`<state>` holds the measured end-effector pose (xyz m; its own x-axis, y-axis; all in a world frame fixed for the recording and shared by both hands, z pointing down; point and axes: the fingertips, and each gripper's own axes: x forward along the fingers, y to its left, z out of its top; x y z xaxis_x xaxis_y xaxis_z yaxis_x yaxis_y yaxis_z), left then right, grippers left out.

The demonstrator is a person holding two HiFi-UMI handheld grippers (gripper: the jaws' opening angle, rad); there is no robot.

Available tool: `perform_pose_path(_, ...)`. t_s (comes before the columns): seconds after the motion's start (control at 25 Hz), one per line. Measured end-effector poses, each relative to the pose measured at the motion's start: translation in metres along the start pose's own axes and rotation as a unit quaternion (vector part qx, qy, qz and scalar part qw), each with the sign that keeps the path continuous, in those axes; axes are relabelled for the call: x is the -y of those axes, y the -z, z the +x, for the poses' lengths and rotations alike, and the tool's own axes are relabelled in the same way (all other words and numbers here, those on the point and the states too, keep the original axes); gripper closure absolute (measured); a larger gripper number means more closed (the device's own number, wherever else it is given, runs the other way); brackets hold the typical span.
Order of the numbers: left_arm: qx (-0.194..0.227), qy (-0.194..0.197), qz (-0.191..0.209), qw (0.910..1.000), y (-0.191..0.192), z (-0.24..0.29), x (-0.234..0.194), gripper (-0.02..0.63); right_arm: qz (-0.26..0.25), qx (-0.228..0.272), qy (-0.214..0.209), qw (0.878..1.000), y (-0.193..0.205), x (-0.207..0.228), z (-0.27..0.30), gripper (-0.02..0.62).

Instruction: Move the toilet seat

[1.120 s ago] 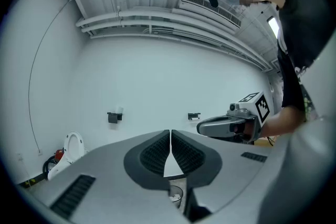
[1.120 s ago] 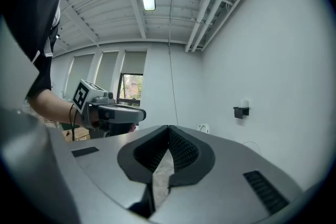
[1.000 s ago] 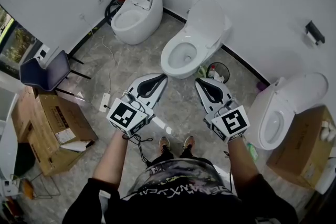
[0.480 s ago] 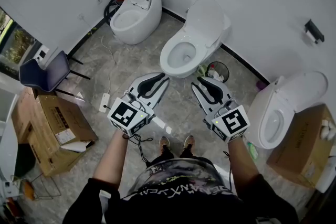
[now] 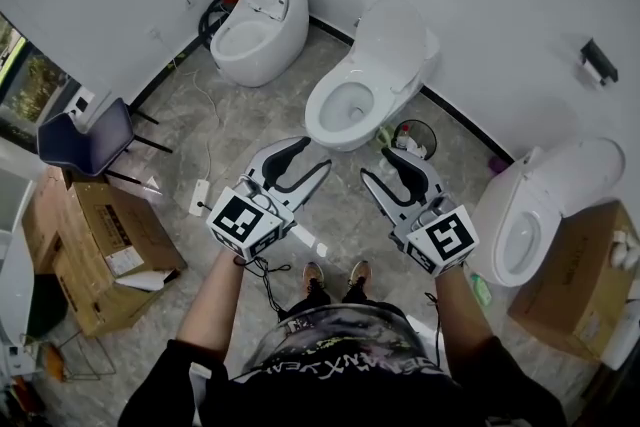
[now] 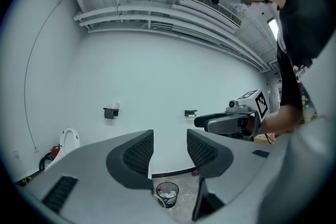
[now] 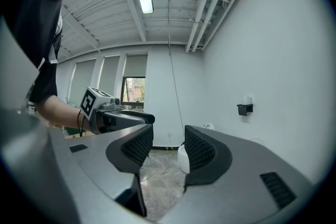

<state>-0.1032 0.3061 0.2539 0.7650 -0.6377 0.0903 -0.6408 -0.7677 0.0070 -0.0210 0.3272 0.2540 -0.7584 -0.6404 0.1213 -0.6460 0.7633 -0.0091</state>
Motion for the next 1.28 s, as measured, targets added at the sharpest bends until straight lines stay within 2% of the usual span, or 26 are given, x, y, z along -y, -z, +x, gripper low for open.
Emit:
perform_pose_path(0.32,0.013,-0.007,0.000,0.9999,-0.003,-0.002,0.000,0.296,-0.004,0.000,-0.004,1.000,0.001,-0.003,-0.004,0.327)
perform_pose_path(0.6,0.003,-0.004,0.014,0.9999,0.002,-0.002,0.003,0.221,0.004,-0.001,-0.010,1.000,0.004,-0.003,-0.003,0.186)
perform_pose_path(0.68,0.001,-0.001,0.016,0.9999,0.003,0.000,0.004,0.195,0.003,-0.003,-0.016,1.000,0.004,-0.003,-0.002,0.165)
perform_pose_path(0.84,0.002,0.018,0.016,0.9997,0.004,0.000,0.010,0.132,0.004,-0.011,-0.028,1.000,0.008,-0.008,0.001,0.092)
perform_pose_path(1.16,-0.010,0.039,0.029,0.9988,0.010,0.002,0.018,0.046,0.007,-0.017,-0.028,0.999,0.013,-0.006,0.000,0.014)
perform_pose_path(1.28,-0.015,0.043,0.028,0.9986,0.012,0.003,0.020,0.031,0.007,-0.021,-0.028,0.999,0.015,-0.004,-0.001,0.011)
